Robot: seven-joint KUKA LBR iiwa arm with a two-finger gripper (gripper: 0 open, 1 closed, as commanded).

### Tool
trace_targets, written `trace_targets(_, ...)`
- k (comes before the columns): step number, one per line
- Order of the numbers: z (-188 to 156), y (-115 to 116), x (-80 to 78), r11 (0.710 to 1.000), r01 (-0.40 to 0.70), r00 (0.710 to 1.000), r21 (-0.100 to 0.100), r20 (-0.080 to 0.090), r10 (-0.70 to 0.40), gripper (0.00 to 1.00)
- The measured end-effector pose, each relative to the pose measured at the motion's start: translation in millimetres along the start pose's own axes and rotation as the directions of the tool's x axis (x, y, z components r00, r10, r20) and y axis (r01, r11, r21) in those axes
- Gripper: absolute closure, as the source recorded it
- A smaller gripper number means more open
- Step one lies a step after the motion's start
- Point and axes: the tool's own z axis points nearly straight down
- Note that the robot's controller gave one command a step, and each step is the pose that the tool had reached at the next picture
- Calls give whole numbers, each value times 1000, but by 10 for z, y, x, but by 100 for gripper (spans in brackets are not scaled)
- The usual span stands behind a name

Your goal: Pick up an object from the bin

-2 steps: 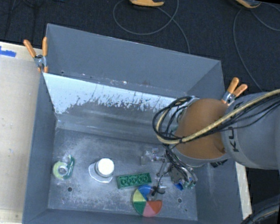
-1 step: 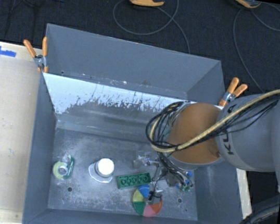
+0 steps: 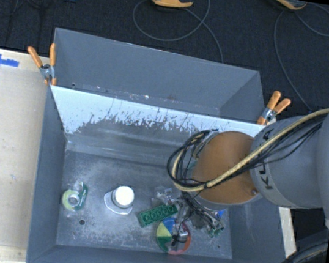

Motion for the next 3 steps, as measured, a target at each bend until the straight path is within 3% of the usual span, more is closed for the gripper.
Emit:
trace_targets(1,33,379,249,984,-180,984,3,8,180,100)
trace_targets(3,26,379,270,985,-170,985,3,14,170,100)
